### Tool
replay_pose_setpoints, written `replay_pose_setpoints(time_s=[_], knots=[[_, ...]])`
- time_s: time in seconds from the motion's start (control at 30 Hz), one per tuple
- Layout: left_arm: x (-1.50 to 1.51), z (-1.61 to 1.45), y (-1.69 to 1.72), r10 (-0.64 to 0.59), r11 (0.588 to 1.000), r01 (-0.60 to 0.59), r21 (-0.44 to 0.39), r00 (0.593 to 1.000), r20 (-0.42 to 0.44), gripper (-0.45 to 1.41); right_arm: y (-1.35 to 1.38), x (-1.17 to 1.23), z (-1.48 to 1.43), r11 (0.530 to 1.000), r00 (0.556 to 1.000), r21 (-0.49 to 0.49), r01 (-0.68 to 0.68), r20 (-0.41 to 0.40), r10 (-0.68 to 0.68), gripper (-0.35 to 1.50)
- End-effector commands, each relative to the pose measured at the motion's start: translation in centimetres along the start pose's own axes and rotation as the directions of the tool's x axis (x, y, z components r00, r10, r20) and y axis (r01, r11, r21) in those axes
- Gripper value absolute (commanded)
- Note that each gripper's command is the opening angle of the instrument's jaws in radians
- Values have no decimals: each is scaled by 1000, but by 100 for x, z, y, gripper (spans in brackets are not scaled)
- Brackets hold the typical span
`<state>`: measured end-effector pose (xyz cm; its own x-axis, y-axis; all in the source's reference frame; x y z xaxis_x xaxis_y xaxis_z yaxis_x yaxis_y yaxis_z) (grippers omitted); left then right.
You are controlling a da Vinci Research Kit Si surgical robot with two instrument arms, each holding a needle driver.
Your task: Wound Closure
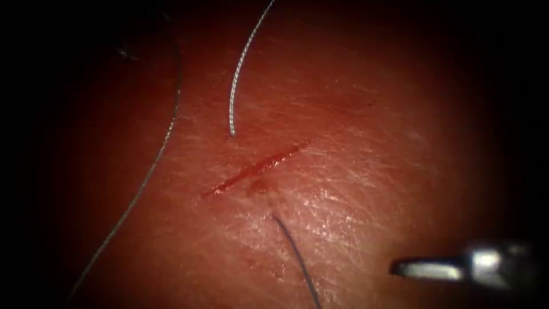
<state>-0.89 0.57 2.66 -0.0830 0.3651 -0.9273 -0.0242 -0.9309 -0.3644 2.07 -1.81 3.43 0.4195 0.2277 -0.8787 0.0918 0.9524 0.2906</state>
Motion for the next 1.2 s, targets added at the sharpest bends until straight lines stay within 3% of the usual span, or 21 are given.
replay_pose_setpoints(time_s=[0.03,0.47,0.73,0.8,0.83,0.87,0.9,0.93,0.97,1.2], knots=[[-9,5,3,-2,1000,2,1,1000,-1,-45,8,-9,22,1000,1000,-15,-1,0,1,143],[-19,12,3,6,1000,-6,6,1000,7,-45,29,-30,111,996,998,-61,70,3,-70,143],[-19,13,4,6,1000,-7,8,1000,10,-45,38,-17,128,993,998,-102,62,-22,-65,141],[-20,14,4,7,1000,-7,8,1000,10,-45,39,-17,134,993,998,-98,62,-23,-65,123],[-20,14,4,7,1000,-7,9,1000,10,-45,40,-17,135,995,997,-72,64,-30,-66,89],[-20,14,4,7,1000,-7,9,1000,10,-45,39,-18,134,996,996,-28,85,-28,-85,22],[-20,14,4,7,1000,-7,9,1000,10,-45,39,-18,134,996,996,-28,85,-28,-85,22],[-20,14,4,7,1000,-7,9,1000,10,-45,38,-19,133,996,995,6,93,-26,-93,-27],[-20,14,4,7,1000,-7,9,1000,10,-45,37,-23,132,995,995,31,97,-20,-97,-35],[-20,16,5,8,1000,-8,11,1000,11,-45,32,-27,121,992,994,68,106,-1,-106,-35]])
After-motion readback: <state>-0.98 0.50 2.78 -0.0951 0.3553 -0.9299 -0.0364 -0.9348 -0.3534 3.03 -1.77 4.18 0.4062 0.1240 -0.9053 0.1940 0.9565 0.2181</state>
